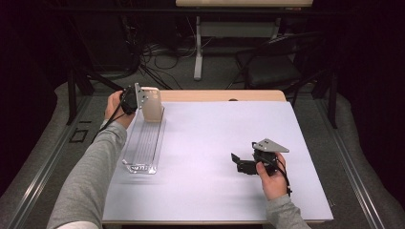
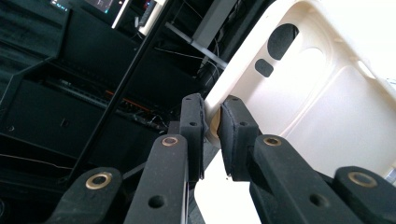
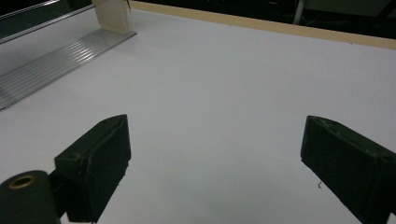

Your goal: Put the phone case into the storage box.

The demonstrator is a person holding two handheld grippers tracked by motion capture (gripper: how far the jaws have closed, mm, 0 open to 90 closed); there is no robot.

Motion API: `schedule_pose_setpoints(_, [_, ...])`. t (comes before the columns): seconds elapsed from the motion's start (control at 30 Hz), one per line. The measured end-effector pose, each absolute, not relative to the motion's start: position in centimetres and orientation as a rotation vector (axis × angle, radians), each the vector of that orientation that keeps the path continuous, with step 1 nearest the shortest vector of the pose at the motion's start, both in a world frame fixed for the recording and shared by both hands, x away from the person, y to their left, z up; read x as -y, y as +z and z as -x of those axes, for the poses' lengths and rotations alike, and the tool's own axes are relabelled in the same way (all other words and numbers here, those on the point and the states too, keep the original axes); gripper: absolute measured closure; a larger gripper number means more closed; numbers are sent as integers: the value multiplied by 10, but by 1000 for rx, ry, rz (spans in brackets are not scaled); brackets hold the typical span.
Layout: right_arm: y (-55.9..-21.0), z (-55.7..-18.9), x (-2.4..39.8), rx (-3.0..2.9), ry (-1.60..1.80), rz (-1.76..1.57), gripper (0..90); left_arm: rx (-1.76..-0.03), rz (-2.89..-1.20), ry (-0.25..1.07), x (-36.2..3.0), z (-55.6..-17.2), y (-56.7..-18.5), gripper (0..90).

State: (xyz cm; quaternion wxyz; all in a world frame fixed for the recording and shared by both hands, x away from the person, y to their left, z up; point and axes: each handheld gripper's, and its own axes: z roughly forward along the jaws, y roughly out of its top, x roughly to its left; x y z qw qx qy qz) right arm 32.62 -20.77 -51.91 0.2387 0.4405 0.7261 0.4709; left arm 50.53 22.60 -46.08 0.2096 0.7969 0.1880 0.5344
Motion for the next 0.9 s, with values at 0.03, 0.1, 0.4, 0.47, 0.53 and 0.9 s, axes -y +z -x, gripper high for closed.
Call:
schedule_pose_setpoints(0.03, [-519, -326, 208, -1992, 1289, -1210, 83, -517, -2217, 1490, -226, -506, -461, 805])
schedule_pose_setpoints(0.1, [-520, -326, 208, -1989, 1289, -1216, 83, -509, -2214, 1493, -226, -506, -461, 805])
schedule_pose_setpoints(0.4, [-520, -326, 207, -1996, 1285, -1212, 83, -473, -2211, 1500, -229, -509, -463, 802])
schedule_pose_setpoints(0.47, [-520, -326, 207, -1995, 1286, -1214, 83, -462, -2212, 1505, -230, -510, -463, 800])
schedule_pose_setpoints(0.53, [-521, -326, 206, -1993, 1287, -1214, 83, -462, -2210, 1501, -230, -510, -463, 799])
schedule_pose_setpoints(0.9, [-521, -327, 207, -1993, 1285, -1216, 83, -481, -2205, 1493, -230, -511, -465, 762])
